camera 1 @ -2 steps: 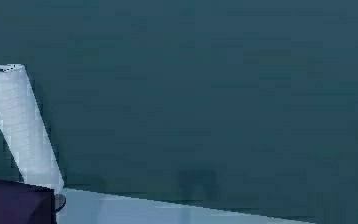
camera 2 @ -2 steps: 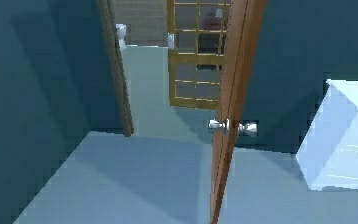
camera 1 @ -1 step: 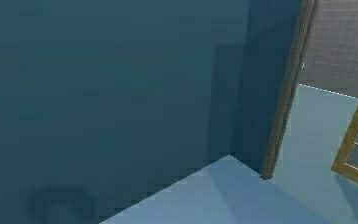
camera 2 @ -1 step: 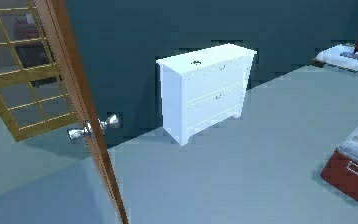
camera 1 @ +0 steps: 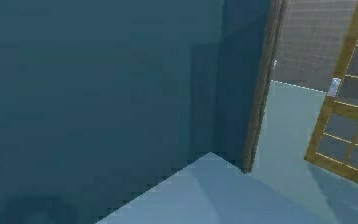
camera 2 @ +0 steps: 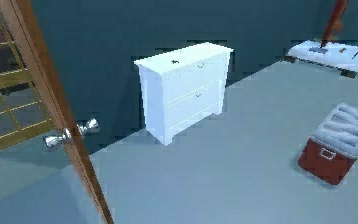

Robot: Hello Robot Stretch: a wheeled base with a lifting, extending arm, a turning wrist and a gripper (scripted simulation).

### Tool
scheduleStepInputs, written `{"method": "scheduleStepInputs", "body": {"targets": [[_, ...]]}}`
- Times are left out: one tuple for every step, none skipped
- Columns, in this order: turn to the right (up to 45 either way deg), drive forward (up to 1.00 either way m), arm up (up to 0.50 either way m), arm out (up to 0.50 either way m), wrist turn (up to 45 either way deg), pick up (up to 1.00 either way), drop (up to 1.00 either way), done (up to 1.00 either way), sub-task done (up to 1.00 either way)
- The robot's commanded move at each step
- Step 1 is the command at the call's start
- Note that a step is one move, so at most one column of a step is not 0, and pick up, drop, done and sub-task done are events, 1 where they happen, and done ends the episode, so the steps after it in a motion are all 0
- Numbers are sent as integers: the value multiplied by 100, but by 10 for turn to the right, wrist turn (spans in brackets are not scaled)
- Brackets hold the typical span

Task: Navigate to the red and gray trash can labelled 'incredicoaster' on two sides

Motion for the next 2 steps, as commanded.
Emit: {"method": "scheduleStepInputs", "body": {"targets": [[0,60,0,0,0,0,0,0,0],[450,0,0,0,0,0,0,0,0]]}}
